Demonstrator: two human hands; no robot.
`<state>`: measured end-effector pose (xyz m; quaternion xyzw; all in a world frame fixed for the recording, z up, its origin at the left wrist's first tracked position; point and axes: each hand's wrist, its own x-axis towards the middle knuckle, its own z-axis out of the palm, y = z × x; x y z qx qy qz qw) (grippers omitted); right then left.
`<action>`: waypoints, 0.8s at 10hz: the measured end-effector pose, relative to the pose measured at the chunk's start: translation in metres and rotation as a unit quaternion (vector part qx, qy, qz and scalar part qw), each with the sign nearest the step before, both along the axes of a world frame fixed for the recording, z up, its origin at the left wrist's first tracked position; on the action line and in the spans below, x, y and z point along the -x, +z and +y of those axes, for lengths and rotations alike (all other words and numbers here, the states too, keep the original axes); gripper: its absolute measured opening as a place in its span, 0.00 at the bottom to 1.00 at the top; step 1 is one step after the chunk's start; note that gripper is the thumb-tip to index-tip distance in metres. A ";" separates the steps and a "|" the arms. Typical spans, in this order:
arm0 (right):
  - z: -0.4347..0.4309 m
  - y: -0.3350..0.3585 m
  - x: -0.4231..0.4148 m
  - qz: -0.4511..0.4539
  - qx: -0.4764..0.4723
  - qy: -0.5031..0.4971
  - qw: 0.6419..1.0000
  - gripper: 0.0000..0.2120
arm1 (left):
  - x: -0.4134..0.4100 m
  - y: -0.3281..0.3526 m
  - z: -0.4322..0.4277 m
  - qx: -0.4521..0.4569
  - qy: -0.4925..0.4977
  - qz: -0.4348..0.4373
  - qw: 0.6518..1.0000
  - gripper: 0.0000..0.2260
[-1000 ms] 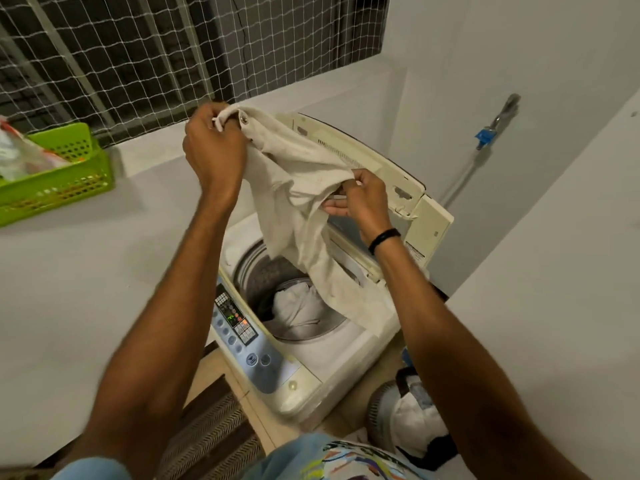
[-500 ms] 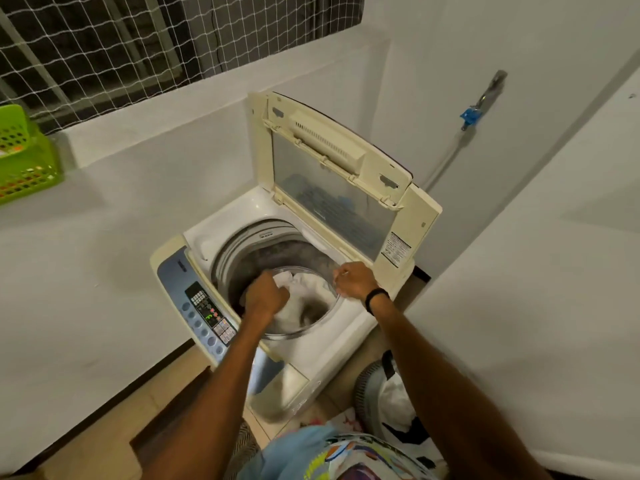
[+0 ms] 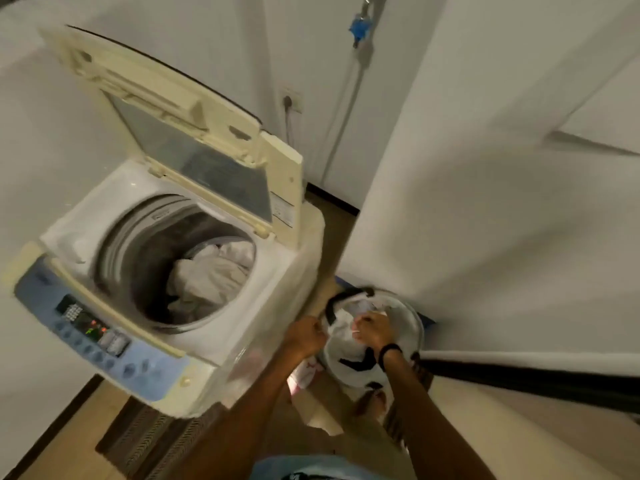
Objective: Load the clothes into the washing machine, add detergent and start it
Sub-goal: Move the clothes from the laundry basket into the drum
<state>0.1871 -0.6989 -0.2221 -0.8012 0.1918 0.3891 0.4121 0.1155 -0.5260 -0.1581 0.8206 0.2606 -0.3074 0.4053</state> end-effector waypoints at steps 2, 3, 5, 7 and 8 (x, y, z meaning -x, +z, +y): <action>-0.096 -0.112 0.013 0.106 0.033 -0.072 0.991 0.05 | -0.025 -0.116 -0.066 -0.015 0.008 0.085 0.996 0.10; -0.131 -0.204 0.005 0.147 0.057 -0.083 0.984 0.04 | -0.040 -0.221 -0.109 -0.010 0.018 0.109 0.994 0.10; -0.146 -0.391 -0.026 0.133 0.121 0.050 0.982 0.12 | -0.060 -0.381 -0.145 0.020 0.092 0.126 0.988 0.11; -0.139 -0.524 -0.093 -0.035 0.228 0.140 0.963 0.29 | -0.056 -0.512 -0.146 0.067 0.166 0.145 0.973 0.05; -0.144 -0.556 -0.119 -0.051 0.233 0.142 0.961 0.34 | -0.051 -0.524 -0.142 0.079 0.213 0.142 0.963 0.04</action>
